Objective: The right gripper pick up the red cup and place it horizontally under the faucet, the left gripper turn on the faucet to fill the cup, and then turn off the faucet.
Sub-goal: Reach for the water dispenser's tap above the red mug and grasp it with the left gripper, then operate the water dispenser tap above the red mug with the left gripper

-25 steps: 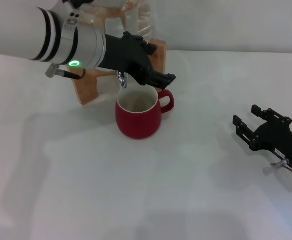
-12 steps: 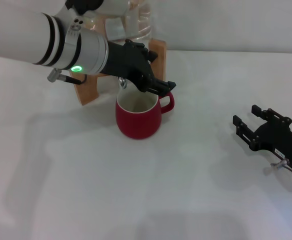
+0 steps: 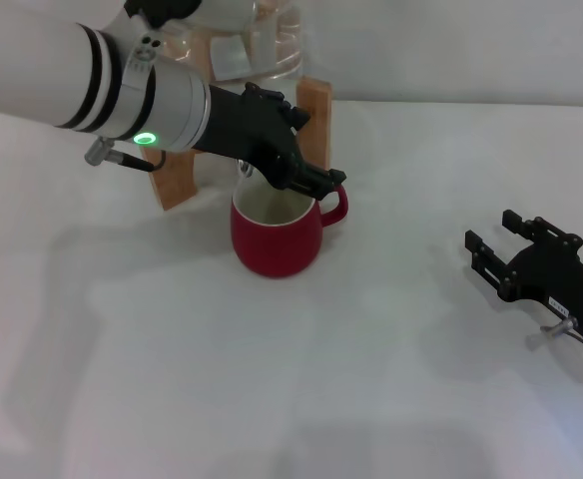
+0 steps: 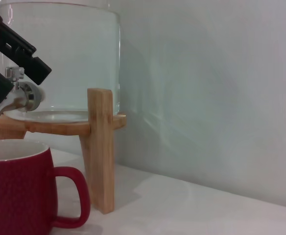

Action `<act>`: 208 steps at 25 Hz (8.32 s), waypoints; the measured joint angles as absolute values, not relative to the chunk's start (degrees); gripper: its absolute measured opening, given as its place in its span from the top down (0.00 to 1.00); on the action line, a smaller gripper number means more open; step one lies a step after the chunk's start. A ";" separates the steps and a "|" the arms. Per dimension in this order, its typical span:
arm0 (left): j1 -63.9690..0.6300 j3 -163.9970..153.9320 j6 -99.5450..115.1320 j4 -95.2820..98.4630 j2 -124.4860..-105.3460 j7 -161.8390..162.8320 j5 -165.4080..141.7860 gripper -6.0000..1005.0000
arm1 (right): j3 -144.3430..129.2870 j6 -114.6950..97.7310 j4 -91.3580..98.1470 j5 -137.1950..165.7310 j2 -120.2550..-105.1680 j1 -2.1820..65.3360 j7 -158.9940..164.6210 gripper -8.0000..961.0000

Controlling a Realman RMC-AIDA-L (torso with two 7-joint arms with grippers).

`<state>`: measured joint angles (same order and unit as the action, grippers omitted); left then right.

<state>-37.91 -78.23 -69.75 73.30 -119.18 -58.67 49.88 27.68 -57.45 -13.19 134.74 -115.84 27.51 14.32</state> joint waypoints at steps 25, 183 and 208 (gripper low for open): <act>-37.51 -78.05 -74.96 78.12 -119.09 -55.81 47.98 0.13 | 27.59 -57.57 -13.18 134.74 -115.84 27.51 14.33 0.44; -23.29 -82.28 -68.87 88.00 -119.25 -57.75 54.67 0.13 | 27.51 -59.07 -13.98 134.82 -115.75 26.35 14.33 0.44; -25.31 -80.96 -68.79 85.74 -119.09 -58.51 54.43 0.13 | 27.07 -59.06 -14.07 134.82 -115.75 26.41 14.33 0.44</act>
<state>-25.31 -80.96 -68.79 85.74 -119.09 -58.51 54.43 27.07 -59.06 -14.07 134.82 -115.75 26.41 14.33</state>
